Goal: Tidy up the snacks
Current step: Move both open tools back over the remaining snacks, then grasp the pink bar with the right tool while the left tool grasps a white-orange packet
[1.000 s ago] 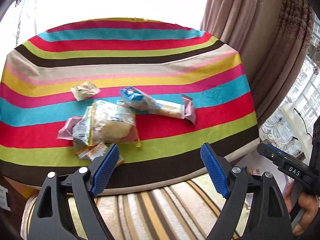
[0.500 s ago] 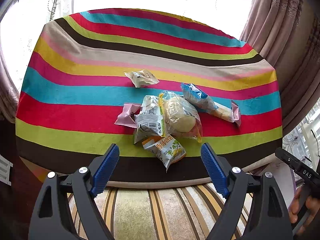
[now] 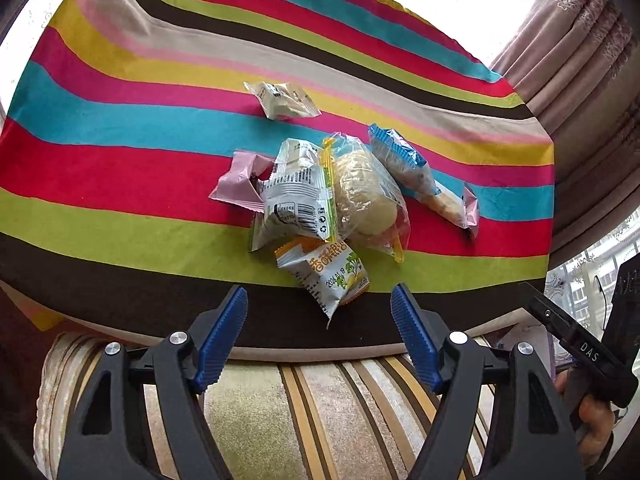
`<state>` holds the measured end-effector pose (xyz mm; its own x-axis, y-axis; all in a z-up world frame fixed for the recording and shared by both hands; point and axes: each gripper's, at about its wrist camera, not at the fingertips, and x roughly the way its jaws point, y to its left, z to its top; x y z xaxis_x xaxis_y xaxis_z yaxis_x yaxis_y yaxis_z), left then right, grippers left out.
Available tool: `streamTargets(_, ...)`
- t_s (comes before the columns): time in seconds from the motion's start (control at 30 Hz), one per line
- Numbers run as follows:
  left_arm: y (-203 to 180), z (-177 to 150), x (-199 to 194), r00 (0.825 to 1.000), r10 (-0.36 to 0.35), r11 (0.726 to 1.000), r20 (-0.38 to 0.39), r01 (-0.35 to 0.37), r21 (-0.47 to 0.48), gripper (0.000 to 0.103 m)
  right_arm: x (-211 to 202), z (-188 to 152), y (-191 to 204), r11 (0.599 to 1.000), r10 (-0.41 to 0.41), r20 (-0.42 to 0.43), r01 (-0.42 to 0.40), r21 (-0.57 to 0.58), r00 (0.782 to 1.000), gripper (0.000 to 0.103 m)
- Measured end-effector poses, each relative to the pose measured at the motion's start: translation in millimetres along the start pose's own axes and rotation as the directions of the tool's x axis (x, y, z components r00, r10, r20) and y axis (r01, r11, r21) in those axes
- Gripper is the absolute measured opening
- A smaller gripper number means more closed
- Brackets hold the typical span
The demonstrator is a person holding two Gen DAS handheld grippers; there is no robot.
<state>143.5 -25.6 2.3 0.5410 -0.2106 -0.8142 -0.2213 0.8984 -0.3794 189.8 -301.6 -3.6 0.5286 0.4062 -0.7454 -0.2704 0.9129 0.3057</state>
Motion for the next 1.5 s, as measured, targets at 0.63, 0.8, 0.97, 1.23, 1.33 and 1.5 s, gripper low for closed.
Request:
streamTargets(0.63,-8,23,58,0.995,0.04,0.999,-0.094,-0.042,-0.026,0.065,59,58,-42,0.985,-0.12,0.009,0.118,0.13,0.993,0.075)
streamTargets(0.8,-9,24,60,0.995,0.044,0.999,-0.095,-0.046,-0.017,0.065,75,70,-52,0.974,-0.146,0.009,0.142,0.176,0.989,0.075)
streamTargets(0.97,-8,25,60,0.994,0.051,0.998,-0.095,-0.053,-0.017,0.063,89,75,-56,0.969,-0.17,-0.007,0.168,0.181,0.985,0.062)
streamTargets(1.23,-5,28,61,0.994,0.057,0.998,-0.093,-0.058,-0.011,0.058,105,78,-50,0.969,-0.207,-0.015,0.207,0.133,0.978,0.046)
streamTargets(1.33,-6,29,62,0.994,0.073,0.997,-0.086,-0.073,0.001,0.055,107,79,-50,0.967,-0.223,-0.009,0.222,0.123,0.975,0.025)
streamTargets(1.5,-11,29,61,0.993,0.091,0.996,-0.075,-0.091,0.013,0.05,103,74,-55,0.97,-0.21,0.007,0.208,0.123,0.978,0.022)
